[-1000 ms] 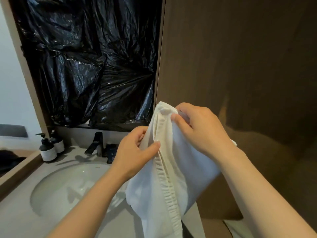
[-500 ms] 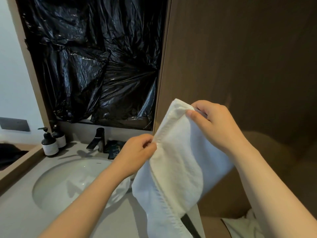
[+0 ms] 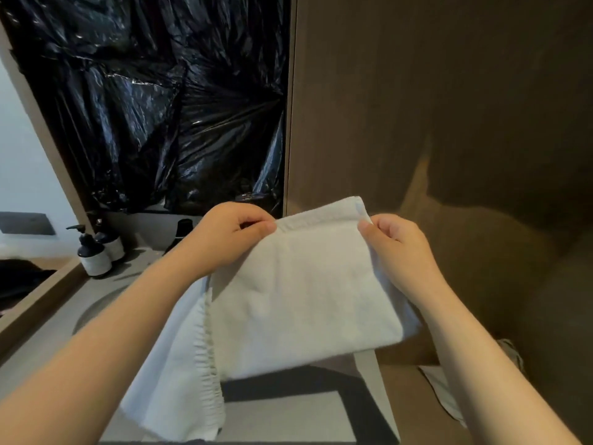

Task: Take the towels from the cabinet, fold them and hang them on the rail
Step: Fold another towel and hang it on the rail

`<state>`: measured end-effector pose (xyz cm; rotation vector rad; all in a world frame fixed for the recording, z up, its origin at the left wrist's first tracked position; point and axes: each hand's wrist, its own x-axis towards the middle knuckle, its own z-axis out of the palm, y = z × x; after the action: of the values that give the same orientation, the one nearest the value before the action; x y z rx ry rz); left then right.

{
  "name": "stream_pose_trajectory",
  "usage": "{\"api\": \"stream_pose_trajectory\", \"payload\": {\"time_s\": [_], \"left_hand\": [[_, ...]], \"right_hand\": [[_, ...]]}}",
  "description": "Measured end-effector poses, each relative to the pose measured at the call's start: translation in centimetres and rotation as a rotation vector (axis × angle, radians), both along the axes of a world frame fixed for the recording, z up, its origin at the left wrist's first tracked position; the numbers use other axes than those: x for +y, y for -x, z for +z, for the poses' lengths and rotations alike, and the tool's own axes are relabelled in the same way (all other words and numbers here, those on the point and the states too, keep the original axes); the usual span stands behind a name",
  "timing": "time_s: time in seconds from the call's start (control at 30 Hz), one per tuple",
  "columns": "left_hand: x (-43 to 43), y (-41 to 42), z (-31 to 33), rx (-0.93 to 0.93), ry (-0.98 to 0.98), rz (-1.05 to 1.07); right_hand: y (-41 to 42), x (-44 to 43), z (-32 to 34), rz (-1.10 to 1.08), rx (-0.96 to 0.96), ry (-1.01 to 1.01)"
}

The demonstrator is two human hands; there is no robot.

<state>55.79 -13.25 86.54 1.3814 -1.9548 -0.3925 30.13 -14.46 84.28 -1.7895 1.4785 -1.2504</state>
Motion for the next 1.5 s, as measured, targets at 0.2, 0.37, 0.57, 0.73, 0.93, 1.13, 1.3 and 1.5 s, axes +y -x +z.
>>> {"api": "stream_pose_trajectory", "payload": {"time_s": [0.2, 0.37, 0.57, 0.73, 0.93, 1.13, 1.3, 1.5], "left_hand": [[-4.1, 8.2, -12.9, -0.102, -0.371, -0.073], [-5.6, 14.6, -21.7, -0.057, -0.465, -0.113], [-8.2, 18.8, -25.5, -0.135, -0.481, -0.156], [-8.1, 19.2, -27.9, -0.223, -0.403, -0.090], [-4.5, 13.9, -27.1, -0.141, -0.293, 0.048], [1.0, 8.7, -27.0, -0.148, -0.357, 0.206], [6.5, 4.9, -27.9, -0.067, -0.417, 0.371], [12.1, 0.9, -29.0, -0.063, -0.404, 0.569]], "right_hand": [[6.4, 0.6, -12.5, -0.194, 0.060, -0.290], [11.0, 1.5, -21.4, -0.343, 0.105, -0.437], [14.5, 0.7, -24.4, -0.425, 0.131, -0.478], [15.0, -0.6, -26.4, -0.437, 0.215, -0.587], [13.7, -0.6, -27.2, -0.367, 0.285, -0.615], [10.3, 0.4, -26.1, -0.185, 0.308, -0.488], [4.6, 1.9, -25.7, 0.076, 0.280, -0.381], [0.5, 4.8, -26.4, 0.243, 0.293, -0.445]]}}
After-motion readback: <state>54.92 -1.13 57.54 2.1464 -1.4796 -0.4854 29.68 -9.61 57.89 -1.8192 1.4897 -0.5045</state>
